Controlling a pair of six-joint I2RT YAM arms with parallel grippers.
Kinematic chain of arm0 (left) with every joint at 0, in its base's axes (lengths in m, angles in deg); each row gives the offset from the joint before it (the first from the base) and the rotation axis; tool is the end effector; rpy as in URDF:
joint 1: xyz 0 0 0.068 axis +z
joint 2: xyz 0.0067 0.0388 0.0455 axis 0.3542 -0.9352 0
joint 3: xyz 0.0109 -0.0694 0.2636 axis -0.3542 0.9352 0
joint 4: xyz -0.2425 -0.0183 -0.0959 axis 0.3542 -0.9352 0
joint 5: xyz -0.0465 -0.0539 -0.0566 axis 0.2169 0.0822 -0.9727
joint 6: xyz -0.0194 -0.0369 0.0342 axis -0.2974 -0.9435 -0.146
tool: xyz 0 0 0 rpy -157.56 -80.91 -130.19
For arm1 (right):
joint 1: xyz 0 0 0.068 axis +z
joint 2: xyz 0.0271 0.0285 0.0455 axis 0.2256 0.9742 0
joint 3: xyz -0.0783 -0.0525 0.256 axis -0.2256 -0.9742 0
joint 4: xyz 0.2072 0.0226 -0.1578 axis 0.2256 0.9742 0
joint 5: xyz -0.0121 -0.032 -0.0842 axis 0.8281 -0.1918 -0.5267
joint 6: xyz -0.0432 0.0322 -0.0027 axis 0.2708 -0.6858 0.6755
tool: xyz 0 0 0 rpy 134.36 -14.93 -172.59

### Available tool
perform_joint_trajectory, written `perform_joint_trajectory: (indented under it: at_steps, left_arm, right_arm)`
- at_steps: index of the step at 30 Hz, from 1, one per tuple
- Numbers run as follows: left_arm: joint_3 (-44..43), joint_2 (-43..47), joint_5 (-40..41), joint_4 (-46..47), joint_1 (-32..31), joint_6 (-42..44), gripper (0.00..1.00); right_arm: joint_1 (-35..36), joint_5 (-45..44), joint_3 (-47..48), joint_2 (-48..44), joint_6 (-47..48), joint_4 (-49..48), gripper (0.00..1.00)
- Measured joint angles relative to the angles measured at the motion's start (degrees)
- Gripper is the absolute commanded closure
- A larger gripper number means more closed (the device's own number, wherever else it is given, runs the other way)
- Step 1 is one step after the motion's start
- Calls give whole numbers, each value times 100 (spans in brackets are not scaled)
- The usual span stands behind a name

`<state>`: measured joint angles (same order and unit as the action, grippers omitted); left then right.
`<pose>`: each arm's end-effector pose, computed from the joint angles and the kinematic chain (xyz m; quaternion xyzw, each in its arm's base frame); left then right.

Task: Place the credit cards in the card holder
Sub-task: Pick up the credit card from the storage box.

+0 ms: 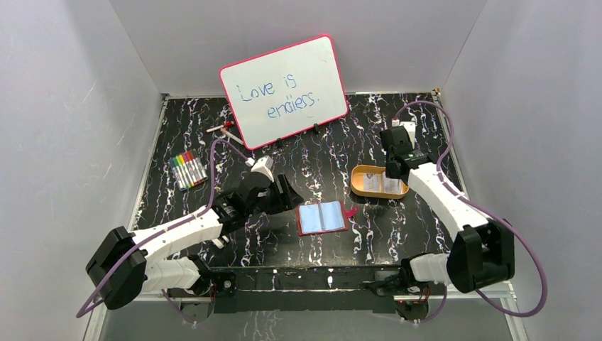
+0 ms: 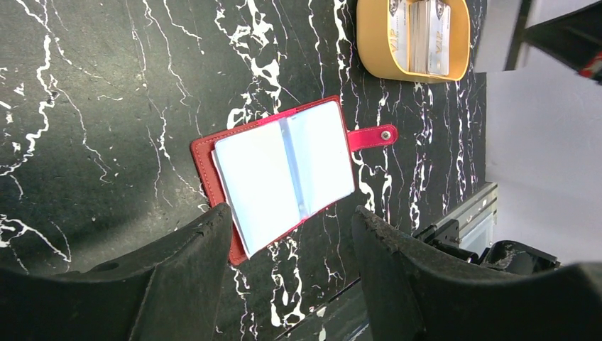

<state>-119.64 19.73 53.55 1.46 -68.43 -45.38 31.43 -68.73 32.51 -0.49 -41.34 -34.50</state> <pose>0.1733 -0.1879 0.2301 -0.0466 0.8455 -0.3953 0.3560 0.2575 0.0660 0.2590 0.0654 0.9178 -0.1578 0.3584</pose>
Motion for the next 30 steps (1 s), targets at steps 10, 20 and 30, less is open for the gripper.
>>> perform_joint_trajectory:
  at_steps: [10,20,30]
  left_arm:
    - [-365,177,361,-431,0,212,40]
    - [-1360,881,1088,-1110,87,459,35]
    - [-1486,1882,-358,-1346,1843,-323,23]
  right_arm:
    - [61,417,780,-859,197,538,100]
    - [2267,1810,1104,-1884,1266,-837,100]
    - [4041,1434,-293,-2780,3958,-3058,100]
